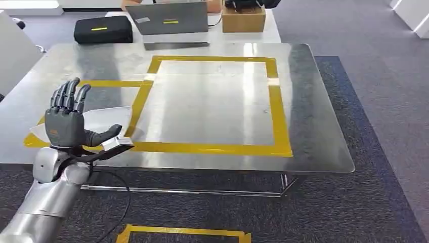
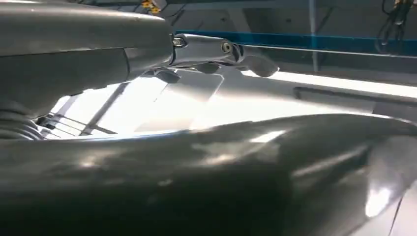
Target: Take the parts from the cabinet and place them on the table.
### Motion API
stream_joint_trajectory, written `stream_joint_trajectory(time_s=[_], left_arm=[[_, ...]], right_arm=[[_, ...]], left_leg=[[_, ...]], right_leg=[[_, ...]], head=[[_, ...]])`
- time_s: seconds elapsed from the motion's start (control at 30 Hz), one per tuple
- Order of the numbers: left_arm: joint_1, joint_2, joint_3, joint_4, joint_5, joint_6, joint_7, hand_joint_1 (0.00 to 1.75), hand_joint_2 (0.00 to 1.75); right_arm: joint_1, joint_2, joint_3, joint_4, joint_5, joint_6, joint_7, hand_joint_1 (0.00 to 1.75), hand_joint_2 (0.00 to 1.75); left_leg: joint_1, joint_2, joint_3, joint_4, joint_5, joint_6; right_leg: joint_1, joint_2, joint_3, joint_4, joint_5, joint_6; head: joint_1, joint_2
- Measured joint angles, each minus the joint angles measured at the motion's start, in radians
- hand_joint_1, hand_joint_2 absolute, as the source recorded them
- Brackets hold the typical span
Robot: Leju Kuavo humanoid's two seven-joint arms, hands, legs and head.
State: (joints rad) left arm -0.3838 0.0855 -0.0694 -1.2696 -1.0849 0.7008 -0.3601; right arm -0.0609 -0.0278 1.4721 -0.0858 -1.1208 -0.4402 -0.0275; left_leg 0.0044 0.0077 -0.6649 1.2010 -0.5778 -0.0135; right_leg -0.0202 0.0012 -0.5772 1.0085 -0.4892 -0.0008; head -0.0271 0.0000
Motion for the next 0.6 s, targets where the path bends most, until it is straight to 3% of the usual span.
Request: stream_joint_trajectory(time_s=[0.03, 0.07, 0.1, 0.13, 0.2, 0.23, 0.27, 0.37, 0.4, 0.43, 0.47, 0.53, 0.57, 0.6], left_arm=[[0.002, 0.002, 0.0, 0.0, 0.001, 0.0, 0.001, 0.0, 0.0], [0.006, 0.002, -0.001, 0.0, 0.001, 0.0, 0.001, 0.0, 0.0], [0.007, 0.003, -0.001, 0.0, 0.001, 0.0, 0.001, 0.0, 0.0], [0.007, 0.003, -0.001, 0.0, 0.001, 0.0, 0.001, 0.0, 0.0], [0.006, 0.006, -0.001, 0.0, 0.001, 0.0, 0.003, 0.0, 0.0], [0.006, 0.008, -0.001, 0.0, 0.001, 0.0, 0.004, 0.0, 0.0], [0.005, 0.008, -0.001, 0.0, 0.001, 0.0, 0.005, 0.0, 0.0], [0.005, 0.008, -0.003, 0.0, 0.002, 0.0, 0.008, 0.0, 0.0], [0.003, 0.008, -0.005, 0.0, 0.002, 0.0, 0.01, 0.0, 0.0], [0.003, 0.008, -0.006, 0.0, 0.001, 0.0, 0.013, 0.0, 0.0], [0.001, 0.008, -0.008, 0.0, 0.002, 0.0, 0.016, 0.0, 0.0], [0.004, 0.011, -0.014, 0.0, 0.002, 0.0, 0.024, 0.0, 0.0], [0.005, 0.011, -0.017, 0.0, 0.002, 0.0, 0.028, 0.0, 0.0], [0.007, 0.012, -0.019, 0.0, 0.006, 0.0, 0.031, 0.0, 0.0]], right_arm=[[0.001, 0.0, 0.0, 0.0, 0.0, 0.001, 0.0, 0.0, 0.0], [0.001, 0.0, 0.0, 0.0, 0.0, 0.001, 0.001, 0.0, 0.0], [0.001, 0.0, 0.0, 0.0, 0.0, 0.001, 0.001, 0.0, 0.0], [0.001, 0.0, 0.0, 0.0, 0.0, 0.001, 0.001, 0.0, 0.0], [0.0, 0.0, 0.0, 0.0, 0.0, 0.001, 0.001, 0.0, 0.0], [0.0, 0.0, 0.0, 0.0, 0.0, 0.001, 0.001, 0.0, 0.0], [-0.003, 0.0, 0.0, 0.0, 0.0, 0.001, 0.001, 0.0, 0.0], [0.002, 0.0, 0.0, 0.0, 0.0, 0.001, 0.001, 0.0, 0.0], [0.002, 0.0, 0.0, 0.0, 0.002, 0.0, 0.001, 0.0, 0.0], [0.002, 0.0, 0.0, 0.0, 0.005, -0.001, 0.001, 0.0, 0.0], [0.0, 0.0, 0.0, 0.0, 0.01, -0.003, 0.001, 0.0, 0.0], [0.0, 0.0, 0.002, 0.0, 0.016, -0.006, 0.001, 0.0, 0.0], [0.001, 0.0, 0.004, 0.0, 0.018, -0.008, 0.001, 0.0, 0.0], [0.002, 0.0, 0.005, 0.0, 0.018, -0.01, 0.001, 0.0, 0.0]], left_leg=[[0.002, 0.0, -0.037, 0.075, -0.027, -0.003], [0.005, 0.0, -0.063, 0.125, -0.036, -0.006], [0.007, 0.0, -0.062, 0.117, -0.018, -0.007], [0.009, 0.0, -0.043, 0.071, 0.018, -0.007], [0.013, -0.006, 0.043, -0.109, 0.115, -0.008], [0.014, -0.023, 0.073, -0.162, 0.111, -0.008], [0.01, -0.024, 0.078, -0.183, 0.107, -0.003], [0.005, -0.02, 0.071, -0.178, 0.107, 0.016], [0.011, -0.017, 0.076, -0.191, 0.114, 0.027], [0.011, -0.013, 0.079, -0.192, 0.115, 0.032], [0.01, -0.011, 0.078, -0.192, 0.114, 0.041], [0.004, -0.007, 0.076, -0.191, 0.113, 0.046], [0.002, -0.006, 0.076, -0.191, 0.113, 0.047], [0.0, -0.006, 0.077, -0.191, 0.113, 0.048]], right_leg=[[0.0, 0.003, 0.0, 0.0, 0.0, 0.0], [0.0, 0.007, 0.0, 0.0, 0.0, 0.0], [-0.001, 0.01, 0.001, 0.001, -0.001, 0.0], [-0.003, 0.014, 0.003, 0.001, -0.001, 0.001], [-0.007, 0.024, 0.011, 0.001, -0.005, 0.008], [-0.005, 0.028, 0.01, 0.001, -0.007, 0.014], [-0.001, 0.033, 0.004, 0.006, -0.007, 0.022], [-0.006, 0.034, 0.004, -0.007, -0.001, 0.043], [-0.008, 0.033, 0.0, -0.004, -0.008, 0.049], [-0.006, 0.021, -0.011, 0.015, -0.024, 0.05], [-0.004, 0.011, -0.039, 0.079, -0.062, 0.049], [-0.004, 0.008, -0.115, 0.24, -0.131, 0.05], [-0.003, 0.007, -0.146, 0.301, -0.148, 0.049], [-0.002, 0.007, -0.154, 0.312, -0.14, 0.047]], head=[[0.002, 0.0], [0.0, 0.0], [0.001, 0.0], [0.001, 0.0], [0.001, 0.0], [0.002, 0.0], [0.0, 0.0], [0.004, 0.0], [0.004, 0.0], [0.006, 0.0], [0.011, 0.0], [0.012, 0.0], [0.013, 0.0], [0.012, 0.0]])
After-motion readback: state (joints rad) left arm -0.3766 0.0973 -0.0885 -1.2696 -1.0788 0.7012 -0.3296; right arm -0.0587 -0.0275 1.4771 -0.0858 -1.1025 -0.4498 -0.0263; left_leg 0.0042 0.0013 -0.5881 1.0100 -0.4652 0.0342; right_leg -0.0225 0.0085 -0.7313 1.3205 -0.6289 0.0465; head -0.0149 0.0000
